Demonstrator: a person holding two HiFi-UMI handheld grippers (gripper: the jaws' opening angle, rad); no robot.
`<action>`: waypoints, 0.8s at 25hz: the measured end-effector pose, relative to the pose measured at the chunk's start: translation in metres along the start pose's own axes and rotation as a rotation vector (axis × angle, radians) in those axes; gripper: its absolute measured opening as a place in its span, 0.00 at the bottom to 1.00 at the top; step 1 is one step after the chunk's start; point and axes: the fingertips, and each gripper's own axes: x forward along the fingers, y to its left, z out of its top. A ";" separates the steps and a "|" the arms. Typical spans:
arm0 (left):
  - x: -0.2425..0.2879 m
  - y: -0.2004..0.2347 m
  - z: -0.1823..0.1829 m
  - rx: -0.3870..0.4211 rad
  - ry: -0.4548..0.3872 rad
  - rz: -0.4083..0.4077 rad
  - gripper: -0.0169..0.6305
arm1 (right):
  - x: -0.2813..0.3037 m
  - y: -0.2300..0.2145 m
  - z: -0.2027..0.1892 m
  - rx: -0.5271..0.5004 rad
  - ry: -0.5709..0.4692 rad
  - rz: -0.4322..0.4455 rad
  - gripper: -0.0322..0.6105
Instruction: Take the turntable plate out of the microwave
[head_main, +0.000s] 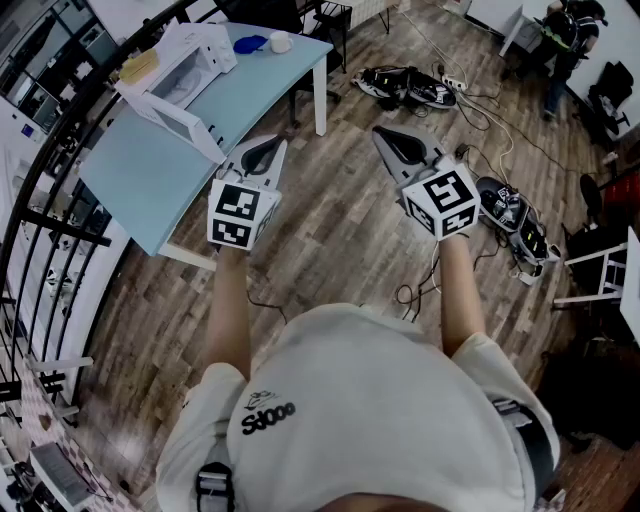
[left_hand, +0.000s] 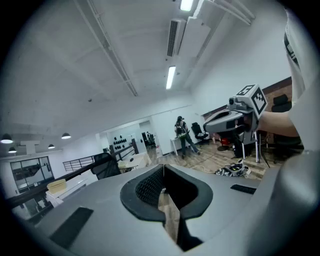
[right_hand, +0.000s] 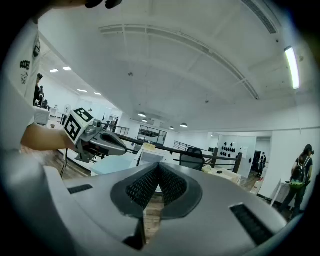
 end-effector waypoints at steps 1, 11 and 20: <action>0.001 -0.002 0.000 -0.003 0.001 0.000 0.05 | -0.001 -0.001 -0.001 0.000 0.000 0.000 0.06; 0.012 -0.020 0.001 -0.019 0.023 -0.001 0.05 | -0.012 -0.019 -0.012 0.076 -0.029 0.003 0.06; 0.038 -0.050 -0.008 -0.054 0.076 0.029 0.05 | -0.025 -0.052 -0.047 0.097 0.000 0.025 0.06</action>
